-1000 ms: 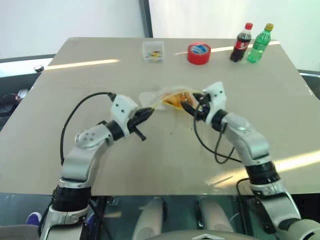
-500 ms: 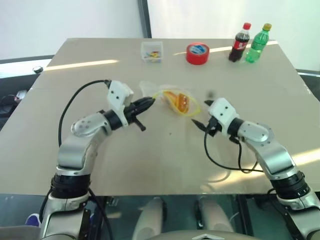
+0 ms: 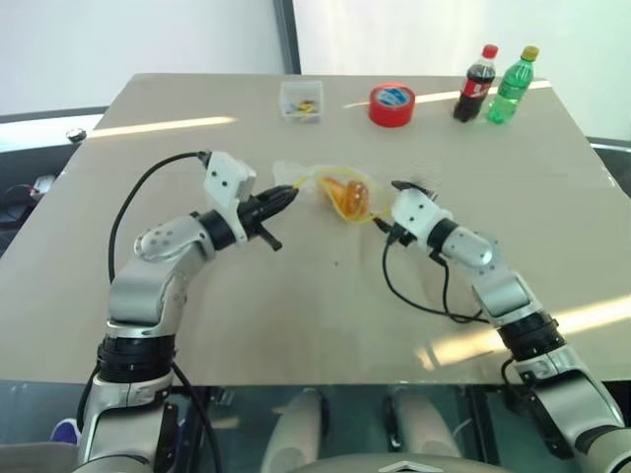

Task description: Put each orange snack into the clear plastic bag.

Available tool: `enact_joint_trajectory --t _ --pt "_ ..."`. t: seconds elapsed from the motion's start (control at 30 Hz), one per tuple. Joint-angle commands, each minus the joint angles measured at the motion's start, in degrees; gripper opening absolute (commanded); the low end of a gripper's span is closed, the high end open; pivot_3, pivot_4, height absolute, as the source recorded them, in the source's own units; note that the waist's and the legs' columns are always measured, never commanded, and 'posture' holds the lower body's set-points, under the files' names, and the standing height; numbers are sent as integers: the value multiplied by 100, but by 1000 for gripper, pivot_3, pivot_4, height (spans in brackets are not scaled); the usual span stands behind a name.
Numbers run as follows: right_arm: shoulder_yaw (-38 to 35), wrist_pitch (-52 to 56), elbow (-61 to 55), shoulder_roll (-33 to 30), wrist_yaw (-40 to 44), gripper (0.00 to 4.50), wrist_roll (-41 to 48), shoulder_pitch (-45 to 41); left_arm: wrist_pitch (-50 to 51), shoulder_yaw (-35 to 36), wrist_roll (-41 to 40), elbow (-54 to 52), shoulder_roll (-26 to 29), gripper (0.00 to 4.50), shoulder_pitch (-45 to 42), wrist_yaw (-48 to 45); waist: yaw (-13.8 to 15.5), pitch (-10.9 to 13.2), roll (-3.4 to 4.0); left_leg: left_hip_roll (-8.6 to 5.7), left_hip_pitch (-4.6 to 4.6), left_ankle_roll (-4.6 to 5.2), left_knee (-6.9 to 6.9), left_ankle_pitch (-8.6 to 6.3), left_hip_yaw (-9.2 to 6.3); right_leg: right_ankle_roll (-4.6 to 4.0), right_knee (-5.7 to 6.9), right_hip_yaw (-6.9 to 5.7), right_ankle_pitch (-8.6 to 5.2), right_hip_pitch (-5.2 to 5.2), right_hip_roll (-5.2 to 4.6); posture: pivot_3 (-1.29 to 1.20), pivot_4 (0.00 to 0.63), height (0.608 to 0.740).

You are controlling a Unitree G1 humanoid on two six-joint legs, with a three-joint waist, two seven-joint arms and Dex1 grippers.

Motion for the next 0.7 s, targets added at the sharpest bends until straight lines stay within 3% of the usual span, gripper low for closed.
enact_joint_trajectory --t 0.03,0.07,0.13,0.2,0.33,0.57,0.7 --pt "-118 -282 -21 -38 111 1864 5 38 -53 163 -102 -226 48 0 -12 45 -8 0 0 0 0 0 0 0 1 0 0 1 0 0 0 0 150 740" --pt "-124 -325 9 -47 109 1195 -21 43 -59 164 -106 -228 47 0 -2 50 -9 0 0 0 0 1 0 0 0 0 1 0 0 0 0 0 150 740" --pt "-257 -353 19 -56 73 415 18 9 -60 176 -122 -212 41 0 -15 68 -10 0 0 0 3 3 0 -1 -1 0 6 -1 0 0 1 0 150 740" --pt "-403 -352 -57 -191 62 67 9 -64 -76 190 -134 -116 24 0 -107 73 -13 0 0 1 3 3 0 -1 -1 0 8 -1 0 0 1 0 150 740" --pt "-619 -380 -48 -619 35 67 -217 -407 -275 224 -67 471 12 0 -513 37 6 0 0 -3 3 5 3 -2 -4 0 8 -4 0 2 -1 0 150 740" --pt "-922 -459 167 -1665 398 67 -401 -1353 -1150 24 321 2250 -16 0 -2041 -178 -7 3 -4 -10 -2 0 6 1 -3 0 0 -7 0 1 -1 0 150 740" --pt "-958 -449 -318 -2089 655 67 -419 -1138 -2152 -394 788 2422 63 0 -1897 -521 -26 3 -4 -9 -11 -1 -2 1 4 0 -21 -2 -1 -4 -7 0 150 740"
